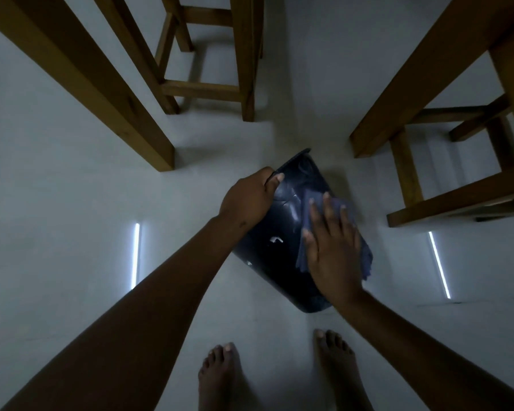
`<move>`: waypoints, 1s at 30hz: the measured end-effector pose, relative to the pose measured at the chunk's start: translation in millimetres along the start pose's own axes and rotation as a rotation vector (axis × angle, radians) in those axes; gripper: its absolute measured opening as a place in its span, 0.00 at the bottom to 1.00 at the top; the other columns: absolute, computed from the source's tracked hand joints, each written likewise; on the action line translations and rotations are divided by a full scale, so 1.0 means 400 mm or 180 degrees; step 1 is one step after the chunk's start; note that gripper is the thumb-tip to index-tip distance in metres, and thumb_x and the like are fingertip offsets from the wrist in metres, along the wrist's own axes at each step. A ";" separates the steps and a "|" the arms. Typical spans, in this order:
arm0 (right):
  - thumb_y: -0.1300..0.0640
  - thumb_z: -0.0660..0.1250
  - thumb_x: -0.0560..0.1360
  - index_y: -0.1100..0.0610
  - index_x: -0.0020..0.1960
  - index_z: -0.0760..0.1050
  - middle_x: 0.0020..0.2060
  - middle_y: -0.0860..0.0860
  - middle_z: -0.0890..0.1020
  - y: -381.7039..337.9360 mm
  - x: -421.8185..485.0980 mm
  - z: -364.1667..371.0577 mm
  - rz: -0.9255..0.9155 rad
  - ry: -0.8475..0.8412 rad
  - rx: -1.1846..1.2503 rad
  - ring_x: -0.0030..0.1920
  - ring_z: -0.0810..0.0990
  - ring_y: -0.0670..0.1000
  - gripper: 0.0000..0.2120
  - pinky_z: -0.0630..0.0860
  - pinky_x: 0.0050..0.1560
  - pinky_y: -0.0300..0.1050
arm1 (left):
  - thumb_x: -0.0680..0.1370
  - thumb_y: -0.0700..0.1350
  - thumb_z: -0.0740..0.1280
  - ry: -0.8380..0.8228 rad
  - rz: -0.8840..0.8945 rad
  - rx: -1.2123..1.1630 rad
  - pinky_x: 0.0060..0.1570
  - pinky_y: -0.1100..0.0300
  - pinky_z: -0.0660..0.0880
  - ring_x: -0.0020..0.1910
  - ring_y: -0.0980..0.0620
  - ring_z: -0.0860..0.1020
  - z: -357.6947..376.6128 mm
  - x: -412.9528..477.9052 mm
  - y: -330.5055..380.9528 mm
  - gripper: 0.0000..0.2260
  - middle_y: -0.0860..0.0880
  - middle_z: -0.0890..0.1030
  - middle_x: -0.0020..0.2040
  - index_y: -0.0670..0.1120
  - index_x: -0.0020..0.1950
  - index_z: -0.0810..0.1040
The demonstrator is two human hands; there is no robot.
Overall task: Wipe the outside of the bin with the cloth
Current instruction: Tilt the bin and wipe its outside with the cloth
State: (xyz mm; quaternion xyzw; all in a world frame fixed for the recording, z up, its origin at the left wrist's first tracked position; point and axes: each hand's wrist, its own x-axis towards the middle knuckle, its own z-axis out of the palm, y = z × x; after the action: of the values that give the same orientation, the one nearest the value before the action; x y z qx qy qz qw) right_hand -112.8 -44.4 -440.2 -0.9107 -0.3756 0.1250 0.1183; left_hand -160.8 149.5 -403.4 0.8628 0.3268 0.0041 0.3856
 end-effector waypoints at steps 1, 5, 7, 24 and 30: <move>0.40 0.42 0.81 0.46 0.79 0.48 0.80 0.52 0.52 -0.015 -0.027 0.004 -0.0197 -0.0064 -0.0110 0.78 0.52 0.62 0.28 0.57 0.73 0.65 | 0.82 0.57 0.53 -0.0002 -0.0024 -0.0013 0.41 0.53 0.72 0.41 0.42 0.77 0.002 0.001 -0.004 0.18 0.43 0.80 0.42 0.45 0.46 0.72; 0.40 0.41 0.81 0.44 0.79 0.48 0.80 0.50 0.52 -0.028 0.029 0.000 -0.0513 0.0050 -0.0116 0.78 0.50 0.60 0.27 0.56 0.74 0.64 | 0.82 0.56 0.53 -0.0060 -0.0023 -0.0097 0.38 0.56 0.68 0.39 0.45 0.76 0.004 0.019 0.010 0.17 0.48 0.77 0.37 0.46 0.42 0.71; 0.40 0.41 0.81 0.45 0.79 0.48 0.80 0.50 0.51 -0.006 0.075 -0.012 -0.0241 0.0025 0.0219 0.79 0.51 0.58 0.28 0.57 0.74 0.64 | 0.82 0.56 0.54 -0.0113 -0.0010 -0.0109 0.37 0.57 0.66 0.38 0.48 0.75 0.004 0.024 0.019 0.16 0.50 0.75 0.35 0.47 0.41 0.70; 0.37 0.42 0.79 0.47 0.79 0.51 0.79 0.50 0.53 0.044 0.092 -0.027 0.0142 -0.0073 0.0741 0.78 0.54 0.59 0.31 0.60 0.73 0.64 | 0.80 0.57 0.59 -0.0327 -0.0085 -0.0367 0.37 0.61 0.71 0.41 0.50 0.79 -0.023 -0.041 -0.051 0.12 0.53 0.77 0.38 0.51 0.45 0.73; 0.37 0.44 0.80 0.44 0.79 0.46 0.80 0.49 0.48 -0.014 -0.019 0.015 -0.0328 -0.0001 0.0125 0.79 0.47 0.59 0.29 0.54 0.74 0.64 | 0.81 0.57 0.56 -0.0210 0.0057 0.0068 0.35 0.60 0.66 0.35 0.53 0.74 -0.017 0.001 0.012 0.14 0.53 0.75 0.34 0.53 0.38 0.69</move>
State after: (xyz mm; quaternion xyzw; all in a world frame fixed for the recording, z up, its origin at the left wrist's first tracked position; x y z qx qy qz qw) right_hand -123.7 -45.2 -443.0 -0.8876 -0.4195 0.1263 0.1424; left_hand -159.5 151.7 -395.4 0.8695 0.3062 -0.0244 0.3869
